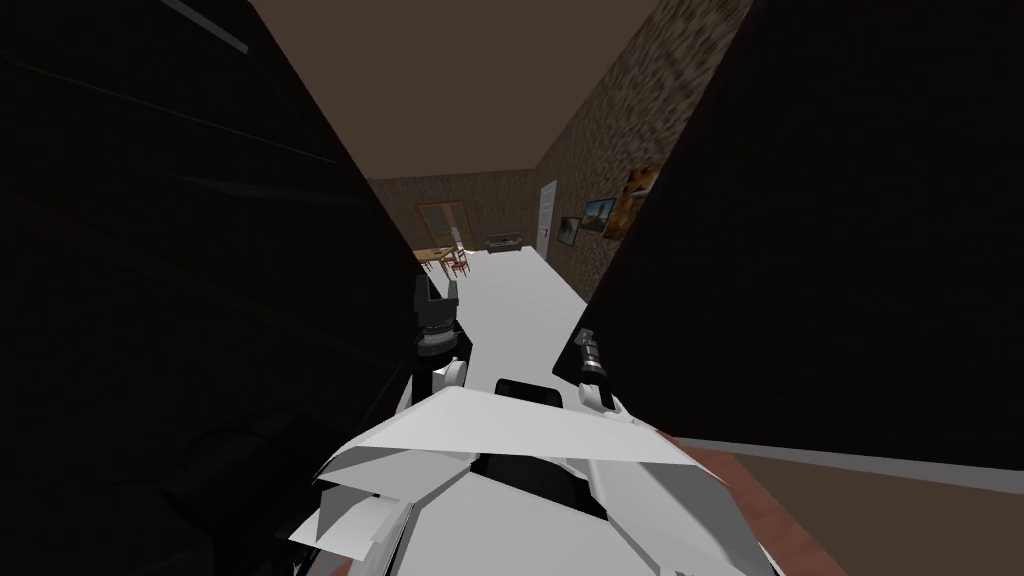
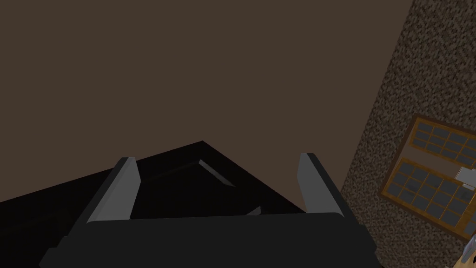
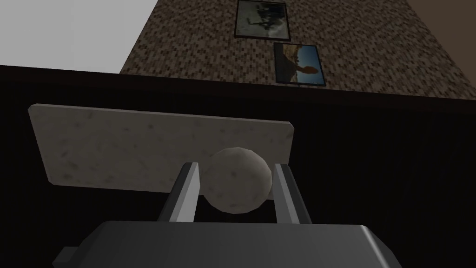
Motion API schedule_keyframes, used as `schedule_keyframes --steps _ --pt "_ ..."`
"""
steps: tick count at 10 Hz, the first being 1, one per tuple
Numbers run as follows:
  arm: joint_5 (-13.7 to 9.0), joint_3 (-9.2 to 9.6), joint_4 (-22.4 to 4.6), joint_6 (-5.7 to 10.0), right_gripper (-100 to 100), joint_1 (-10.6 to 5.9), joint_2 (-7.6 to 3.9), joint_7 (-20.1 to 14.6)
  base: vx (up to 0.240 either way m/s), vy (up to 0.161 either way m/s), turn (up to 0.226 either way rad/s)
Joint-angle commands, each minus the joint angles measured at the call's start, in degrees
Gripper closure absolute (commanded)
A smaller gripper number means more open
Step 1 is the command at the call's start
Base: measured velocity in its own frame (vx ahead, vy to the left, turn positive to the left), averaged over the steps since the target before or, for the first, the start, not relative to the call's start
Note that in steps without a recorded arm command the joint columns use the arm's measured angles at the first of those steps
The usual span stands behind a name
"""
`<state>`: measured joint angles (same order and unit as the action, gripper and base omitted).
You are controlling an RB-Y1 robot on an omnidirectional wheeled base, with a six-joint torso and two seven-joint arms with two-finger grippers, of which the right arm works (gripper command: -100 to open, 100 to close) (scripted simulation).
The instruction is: Push the door open
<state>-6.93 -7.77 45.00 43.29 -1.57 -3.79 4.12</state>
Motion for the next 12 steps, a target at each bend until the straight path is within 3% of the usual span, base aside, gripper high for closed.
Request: schedule_keyframes --steps 1,4,6,7,12 --pt "-0.4 -0.92 -1.7 1.24 100 -0.72 -1.03 -0.2 0.046 -0.004 -0.004" --pt "-1.6 -3.11 -1.9 1.13 100 -0.89 -1.53 0.4 0.156 0.027 -0.075" --pt "-1.6 -3.11 -1.9 1.13 100 -0.89 -1.53 0.4 0.096 0.002 -0.045" --pt "-1.8 -3.10 -2.8 1.28 -100 -1.36 -1.22 0.2 -0.084 0.077 -0.052" --pt "-2.5 -3.49 -2.0 0.31 -100 -1.51 0.26 0.1 -0.197 0.155 -0.057"
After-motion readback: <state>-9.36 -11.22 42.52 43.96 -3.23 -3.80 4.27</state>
